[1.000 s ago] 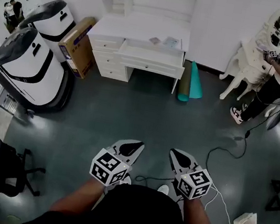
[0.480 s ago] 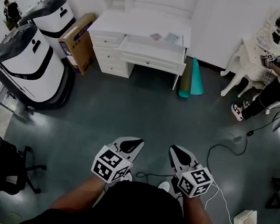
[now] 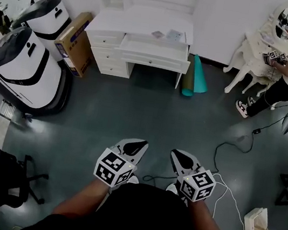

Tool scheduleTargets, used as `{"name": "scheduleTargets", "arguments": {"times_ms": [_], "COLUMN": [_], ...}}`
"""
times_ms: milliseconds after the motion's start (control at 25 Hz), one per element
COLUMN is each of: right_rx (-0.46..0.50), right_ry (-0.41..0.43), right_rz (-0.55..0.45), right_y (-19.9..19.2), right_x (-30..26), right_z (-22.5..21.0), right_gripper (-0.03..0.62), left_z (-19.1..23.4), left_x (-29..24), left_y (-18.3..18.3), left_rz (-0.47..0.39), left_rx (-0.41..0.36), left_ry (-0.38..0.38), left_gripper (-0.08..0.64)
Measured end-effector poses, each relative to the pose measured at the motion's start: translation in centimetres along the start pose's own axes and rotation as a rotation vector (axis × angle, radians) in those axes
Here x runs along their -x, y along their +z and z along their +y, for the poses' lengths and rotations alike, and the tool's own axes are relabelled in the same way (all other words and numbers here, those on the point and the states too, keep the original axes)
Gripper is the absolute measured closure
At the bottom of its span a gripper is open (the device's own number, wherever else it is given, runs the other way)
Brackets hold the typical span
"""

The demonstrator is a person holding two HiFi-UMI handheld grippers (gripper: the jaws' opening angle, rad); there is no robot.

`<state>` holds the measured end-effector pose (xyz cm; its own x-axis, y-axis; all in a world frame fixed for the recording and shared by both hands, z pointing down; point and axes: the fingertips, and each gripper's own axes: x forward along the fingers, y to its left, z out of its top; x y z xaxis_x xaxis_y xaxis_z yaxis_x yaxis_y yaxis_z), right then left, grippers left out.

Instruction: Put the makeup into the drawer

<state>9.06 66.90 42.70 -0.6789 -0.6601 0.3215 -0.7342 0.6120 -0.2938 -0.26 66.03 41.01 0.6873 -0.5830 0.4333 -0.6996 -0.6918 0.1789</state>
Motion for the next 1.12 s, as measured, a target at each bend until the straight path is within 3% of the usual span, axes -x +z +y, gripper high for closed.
{"name": "scheduleTargets", "arguments": {"times_ms": [240, 920, 1120], "right_rx": [-0.027, -0.048, -0.063], "right_ry": [-0.047, -0.054, -0.035], "right_rz": [-0.015, 0.01, 0.014], "right_y": [0.1, 0.0, -0.2], "right_x": [-2.1, -5.7, -6.5], "right_z": [1.6, 3.7, 2.5], "right_gripper": [0.563, 0.563, 0.563], "left_z": [2.4, 5.9, 6.7], "left_x": [2.0, 4.3, 3.3], "left_y": [-1.0, -2.4, -2.8], "left_rz": [0.026, 0.04, 0.045], "left_rx": [-0.064, -0.033, 0.024], "left_ry": [-0.003, -0.019, -0.018], "left_gripper": [0.549, 0.549, 0.549]}}
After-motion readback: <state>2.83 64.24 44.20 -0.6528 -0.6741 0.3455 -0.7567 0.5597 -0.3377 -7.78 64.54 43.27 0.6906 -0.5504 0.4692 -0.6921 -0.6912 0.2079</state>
